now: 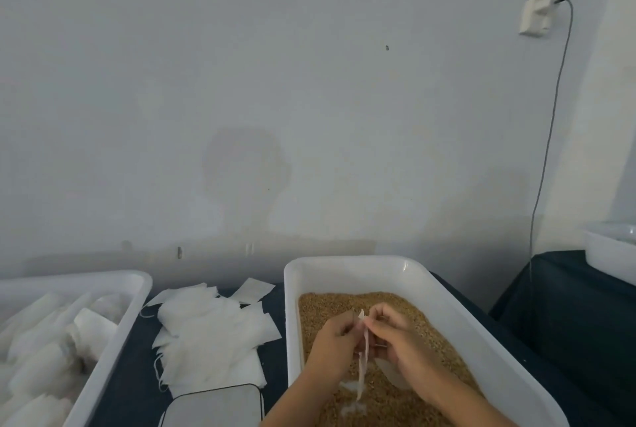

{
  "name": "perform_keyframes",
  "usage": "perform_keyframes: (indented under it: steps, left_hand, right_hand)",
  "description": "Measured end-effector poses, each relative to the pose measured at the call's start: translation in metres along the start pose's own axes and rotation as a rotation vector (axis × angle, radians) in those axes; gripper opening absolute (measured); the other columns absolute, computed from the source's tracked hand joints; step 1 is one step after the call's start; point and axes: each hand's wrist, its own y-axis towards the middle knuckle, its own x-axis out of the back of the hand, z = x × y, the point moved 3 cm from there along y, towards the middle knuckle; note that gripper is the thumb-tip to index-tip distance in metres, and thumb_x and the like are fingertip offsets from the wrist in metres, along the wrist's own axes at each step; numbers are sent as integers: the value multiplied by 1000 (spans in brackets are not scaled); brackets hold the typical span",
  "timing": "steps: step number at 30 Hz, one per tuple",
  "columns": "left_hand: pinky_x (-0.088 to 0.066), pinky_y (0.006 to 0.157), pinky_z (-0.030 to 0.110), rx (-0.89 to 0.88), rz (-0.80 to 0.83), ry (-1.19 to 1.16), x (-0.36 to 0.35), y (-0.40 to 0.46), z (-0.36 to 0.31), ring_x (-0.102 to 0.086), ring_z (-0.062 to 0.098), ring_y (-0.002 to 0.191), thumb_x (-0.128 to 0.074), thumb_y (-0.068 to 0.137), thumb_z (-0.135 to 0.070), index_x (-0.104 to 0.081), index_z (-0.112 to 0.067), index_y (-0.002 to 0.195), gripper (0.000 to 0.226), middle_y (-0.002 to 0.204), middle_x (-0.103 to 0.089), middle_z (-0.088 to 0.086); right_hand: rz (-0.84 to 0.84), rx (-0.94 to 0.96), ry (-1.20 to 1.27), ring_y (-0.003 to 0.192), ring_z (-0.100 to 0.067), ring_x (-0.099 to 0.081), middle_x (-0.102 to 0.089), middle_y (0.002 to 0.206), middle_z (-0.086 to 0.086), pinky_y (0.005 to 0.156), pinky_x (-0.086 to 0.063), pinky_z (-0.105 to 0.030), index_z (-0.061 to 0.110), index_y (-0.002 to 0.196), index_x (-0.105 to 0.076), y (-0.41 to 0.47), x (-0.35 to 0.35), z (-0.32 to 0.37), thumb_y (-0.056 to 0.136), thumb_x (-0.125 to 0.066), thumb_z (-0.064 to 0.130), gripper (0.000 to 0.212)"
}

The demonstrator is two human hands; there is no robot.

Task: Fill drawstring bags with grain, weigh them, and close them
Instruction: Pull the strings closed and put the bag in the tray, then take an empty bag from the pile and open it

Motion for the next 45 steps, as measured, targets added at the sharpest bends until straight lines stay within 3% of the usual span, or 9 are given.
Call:
perform_keyframes:
  steps: [5,13,18,25,29,33,40,43,45]
  left_hand:
    - [-53,71,36,3,9,9,0,0,-1,-58,22,69,-46,98,-11,-55,-10,68,31,73,-59,10]
    - [-48,87,52,-9,31,102,-2,-1,-1,-60,33,81,-52,92,-11,-58,-5,76,18,88,-61,29]
    - [-45,72,35,33,11,76,-2,-2,2,-55,20,73,-59,86,-13,-54,-11,74,13,74,-57,7]
    - [-52,83,47,11,-50,134,2,-1,-1,-62,37,81,-62,84,-10,-61,-9,72,12,78,-62,17]
    - [-42,62,25,-9,-106,262,3,-3,-1,-46,12,60,-61,82,-12,-49,-17,67,20,65,-51,-1]
    - [-34,52,14,-86,-206,388,4,-5,-4,-39,3,54,-53,83,-4,-44,-23,78,22,65,-45,-7]
    - [-40,82,23,-203,-93,861,-7,-8,2,-42,14,98,-39,97,-29,-63,-15,93,28,93,-44,-4]
    - [-39,90,27,-158,-26,941,-11,-8,3,-40,15,103,-41,92,-51,-62,-12,92,44,98,-44,-2]
    - [-37,95,25,-150,-4,1018,-10,-9,4,-39,16,109,-46,92,-41,-61,-11,94,33,109,-44,0]
  right_hand:
    - [9,22,-45,59,-24,-56,-58,65,-7,54,-50,-28,2,87,-47,-1,1,1,93,-49,5,7]
    - [-44,20,-150,59,-19,-58,-59,69,-7,56,-51,-27,2,91,-50,-2,3,2,92,-53,6,5]
    - [-66,25,-199,58,-19,-56,-56,75,-12,54,-49,-26,2,92,-49,-2,4,2,95,-44,2,6]
    - [-50,41,-198,55,-15,-56,-56,74,-10,51,-47,-24,1,93,-47,-3,1,4,98,-43,8,9]
    - [-114,54,-348,60,-24,-53,-55,78,-17,54,-48,-30,2,97,-44,-2,3,3,95,-48,1,4]
    - [-229,110,-603,45,-2,-39,-49,67,-2,47,-33,-17,15,91,-45,-1,7,1,89,-49,-1,17]
    - [-264,44,-501,35,-3,-39,-49,51,4,37,-31,-16,11,93,-47,3,14,-4,87,-53,-1,15]
    - [-289,3,-440,42,-5,-49,-56,60,-3,41,-38,-16,9,94,-48,3,15,-3,89,-54,-1,12]
    - [-327,-17,-535,52,-8,-54,-60,72,-5,49,-45,-21,11,95,-47,4,18,-6,93,-51,5,7]
